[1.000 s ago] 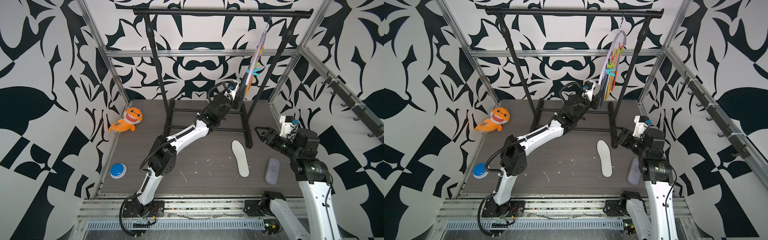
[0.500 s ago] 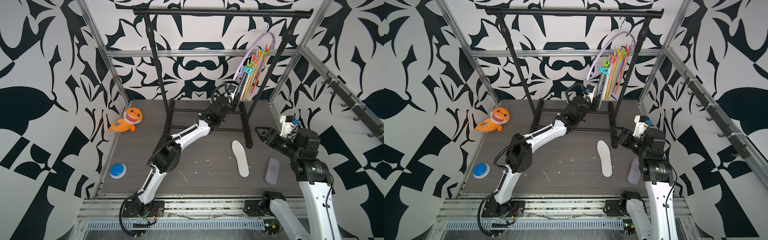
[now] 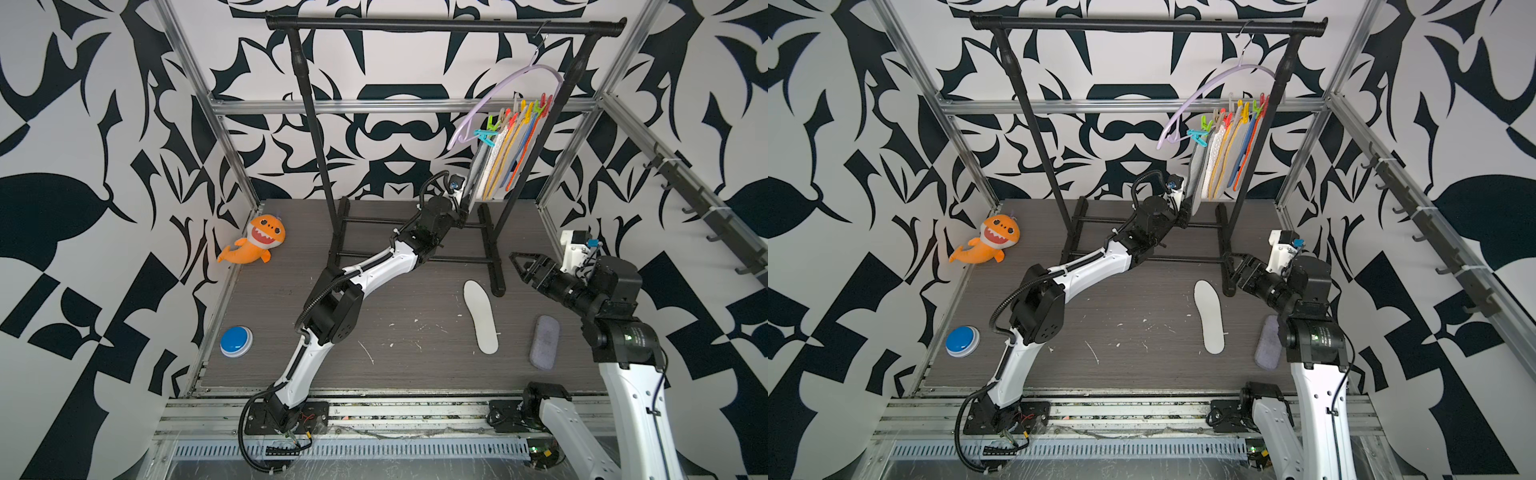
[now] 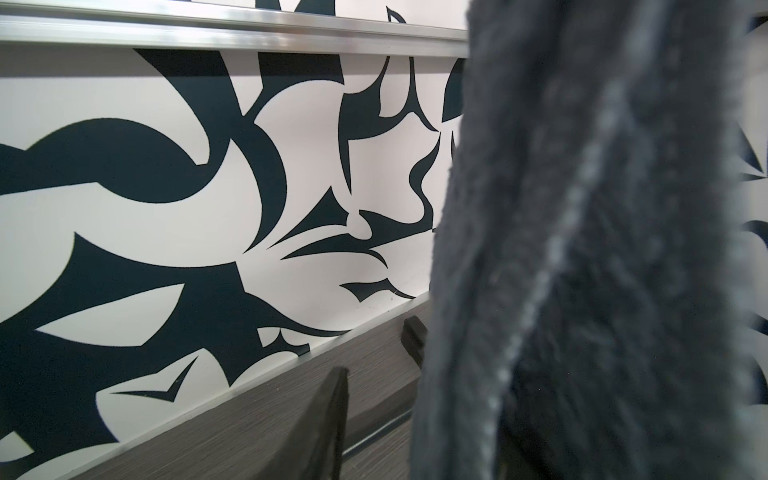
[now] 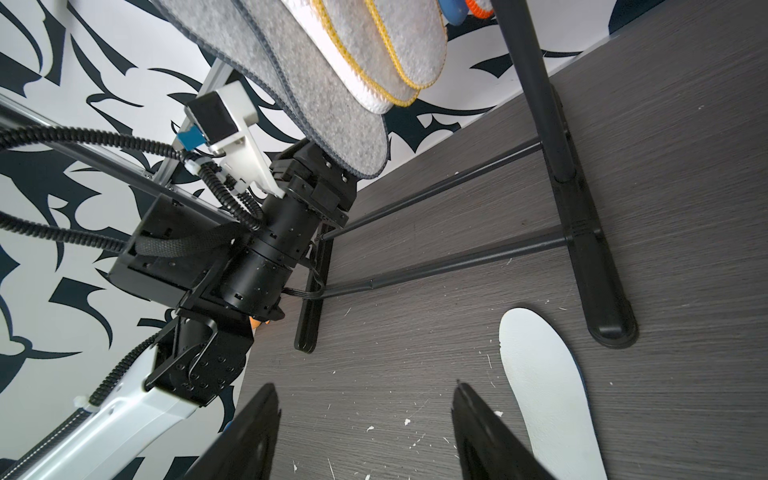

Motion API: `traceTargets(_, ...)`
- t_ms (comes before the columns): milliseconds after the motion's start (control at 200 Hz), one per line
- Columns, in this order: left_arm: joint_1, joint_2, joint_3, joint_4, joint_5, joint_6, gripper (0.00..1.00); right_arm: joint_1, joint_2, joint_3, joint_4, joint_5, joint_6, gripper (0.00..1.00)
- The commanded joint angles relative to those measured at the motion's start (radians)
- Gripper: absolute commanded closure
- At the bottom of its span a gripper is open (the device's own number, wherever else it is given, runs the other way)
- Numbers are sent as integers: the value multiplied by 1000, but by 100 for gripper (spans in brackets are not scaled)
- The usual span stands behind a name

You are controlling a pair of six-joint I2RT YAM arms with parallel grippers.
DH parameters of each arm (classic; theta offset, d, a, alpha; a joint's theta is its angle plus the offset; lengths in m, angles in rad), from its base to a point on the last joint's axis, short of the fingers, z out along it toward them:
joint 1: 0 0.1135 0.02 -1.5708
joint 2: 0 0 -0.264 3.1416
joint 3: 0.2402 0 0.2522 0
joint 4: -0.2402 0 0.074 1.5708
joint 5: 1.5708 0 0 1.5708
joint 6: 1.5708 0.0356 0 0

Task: Take the shoe insoles off the hanger
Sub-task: Remove the insole from the hanger.

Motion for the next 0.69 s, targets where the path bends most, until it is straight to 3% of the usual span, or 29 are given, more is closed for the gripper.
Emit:
traceTargets(0,7,-17,-21,30,11,-14,64,-4,-5,51,37,-19,15,31)
traceTargets(140,16,-42,-34,43,35,-26,74,-4,-3,66,52,-29,36,32)
traceTargets(400,41,-111,-93,96,106,-99,92,-5,25,118,82,-20,132,44)
traceTargets(690,76,-174,-105,99,154,-176,100,-4,79,212,148,15,270,46)
